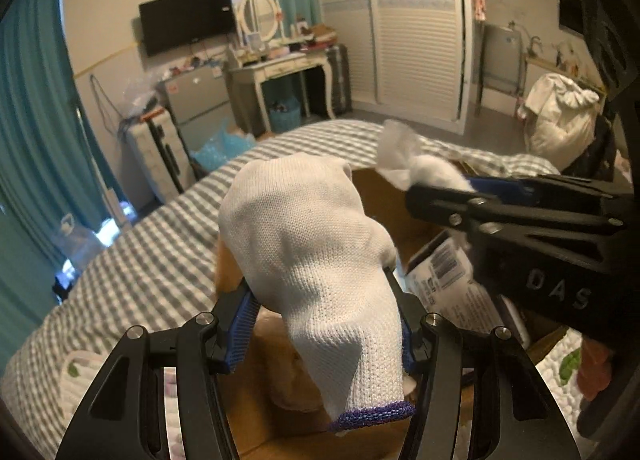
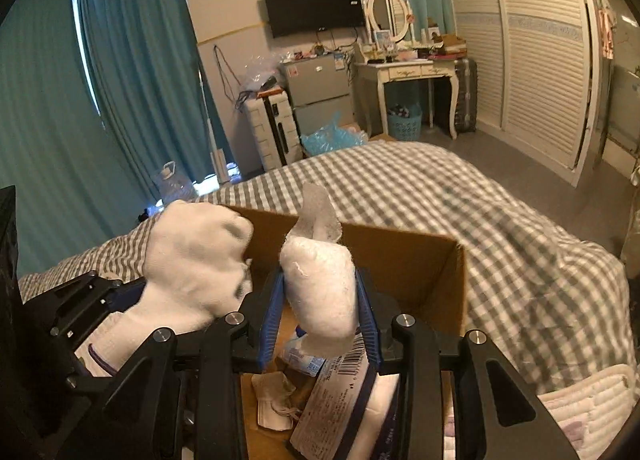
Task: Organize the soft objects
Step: 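Carry the glove and sock over the cardboard box and release them inside, then grasp another white sock with the left tool while the right tool grasps a white item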
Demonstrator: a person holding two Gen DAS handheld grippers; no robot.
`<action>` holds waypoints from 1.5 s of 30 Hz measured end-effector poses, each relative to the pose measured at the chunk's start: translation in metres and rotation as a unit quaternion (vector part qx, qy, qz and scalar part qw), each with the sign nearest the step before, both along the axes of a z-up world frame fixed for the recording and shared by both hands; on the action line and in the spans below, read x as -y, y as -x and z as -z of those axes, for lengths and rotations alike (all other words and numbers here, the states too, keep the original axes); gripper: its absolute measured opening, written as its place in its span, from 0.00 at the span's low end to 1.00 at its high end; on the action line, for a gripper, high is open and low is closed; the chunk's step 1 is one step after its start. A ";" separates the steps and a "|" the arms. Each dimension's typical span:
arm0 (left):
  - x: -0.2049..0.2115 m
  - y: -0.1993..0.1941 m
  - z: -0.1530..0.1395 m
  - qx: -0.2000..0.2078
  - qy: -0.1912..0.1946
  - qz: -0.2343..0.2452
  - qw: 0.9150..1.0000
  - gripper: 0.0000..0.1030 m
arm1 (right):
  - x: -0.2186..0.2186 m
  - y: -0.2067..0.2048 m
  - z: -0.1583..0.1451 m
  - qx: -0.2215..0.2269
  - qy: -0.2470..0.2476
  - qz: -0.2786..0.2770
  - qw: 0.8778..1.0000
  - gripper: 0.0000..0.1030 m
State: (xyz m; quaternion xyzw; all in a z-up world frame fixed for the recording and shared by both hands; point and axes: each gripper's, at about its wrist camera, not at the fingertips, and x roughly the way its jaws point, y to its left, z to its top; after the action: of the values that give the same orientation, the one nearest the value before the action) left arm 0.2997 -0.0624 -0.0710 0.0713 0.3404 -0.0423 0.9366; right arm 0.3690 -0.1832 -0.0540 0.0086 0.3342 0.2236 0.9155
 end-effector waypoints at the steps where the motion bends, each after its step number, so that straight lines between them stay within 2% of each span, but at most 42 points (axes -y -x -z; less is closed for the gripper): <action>1: 0.001 0.002 0.000 0.003 -0.002 -0.001 1.000 0.55 | -0.001 0.000 0.002 -0.001 0.001 -0.002 1.000 0.34; 3: 0.002 0.006 -0.002 0.007 -0.001 0.000 1.000 0.58 | -0.001 0.001 0.002 -0.003 -0.001 0.001 1.000 0.34; 5: 0.004 0.008 -0.005 0.001 -0.005 -0.005 1.000 0.61 | 0.003 0.005 -0.003 -0.003 -0.017 0.005 1.000 0.44; 6: 0.004 0.010 -0.008 -0.002 -0.009 -0.008 1.000 0.62 | 0.004 0.007 -0.006 -0.002 -0.019 0.012 1.000 0.55; 7: 0.004 0.013 -0.013 -0.003 -0.016 -0.013 1.000 0.63 | 0.006 0.011 -0.012 0.000 -0.018 0.019 1.000 0.57; 10: 0.004 0.028 -0.033 0.009 -0.030 -0.031 0.999 0.63 | 0.009 0.024 -0.031 0.008 -0.016 0.023 1.000 0.57; 12: 0.003 0.039 -0.053 0.018 -0.027 -0.036 0.999 0.63 | 0.014 0.039 -0.052 0.021 -0.013 0.026 0.999 0.57; 17: 0.006 0.076 -0.111 0.053 -0.013 -0.045 0.997 0.63 | 0.034 0.088 -0.117 0.065 -0.010 0.036 0.997 0.60; 22: 0.012 0.130 -0.173 0.099 -0.005 -0.051 0.994 0.64 | 0.059 0.146 -0.179 0.106 -0.001 0.044 0.993 0.62; 26: 0.017 0.172 -0.208 0.138 -0.005 -0.055 0.989 0.74 | 0.079 0.193 -0.214 0.134 0.004 0.051 0.990 0.65; 28: 0.022 0.186 -0.218 0.157 -0.006 -0.047 0.986 0.74 | 0.086 0.208 -0.222 0.137 0.005 0.052 0.989 0.66; 32: 0.032 0.197 -0.225 0.174 -0.011 -0.040 0.984 0.74 | 0.097 0.233 -0.223 0.135 0.006 0.043 0.990 0.66; 36: 0.036 0.184 -0.209 0.155 -0.012 -0.038 0.987 0.74 | 0.107 0.243 -0.208 0.119 0.004 0.032 0.992 0.66; 38: 0.040 0.185 -0.196 0.137 -0.005 -0.030 0.990 0.74 | 0.110 0.243 -0.195 0.111 0.007 0.025 0.993 0.66; 43: 0.043 0.187 -0.148 0.097 0.012 -0.044 0.994 0.74 | 0.110 0.236 -0.144 0.084 0.027 0.012 0.996 0.66; 45: 0.048 0.194 -0.125 0.077 0.017 -0.053 0.995 0.78 | 0.104 0.231 -0.118 0.069 0.042 -0.002 0.997 0.66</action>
State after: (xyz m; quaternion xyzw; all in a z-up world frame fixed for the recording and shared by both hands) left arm 0.1060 -0.1106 0.0536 0.0403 0.2701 0.0072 0.9620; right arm 0.1382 -0.2872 0.0642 -0.0463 0.2796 0.2114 0.9354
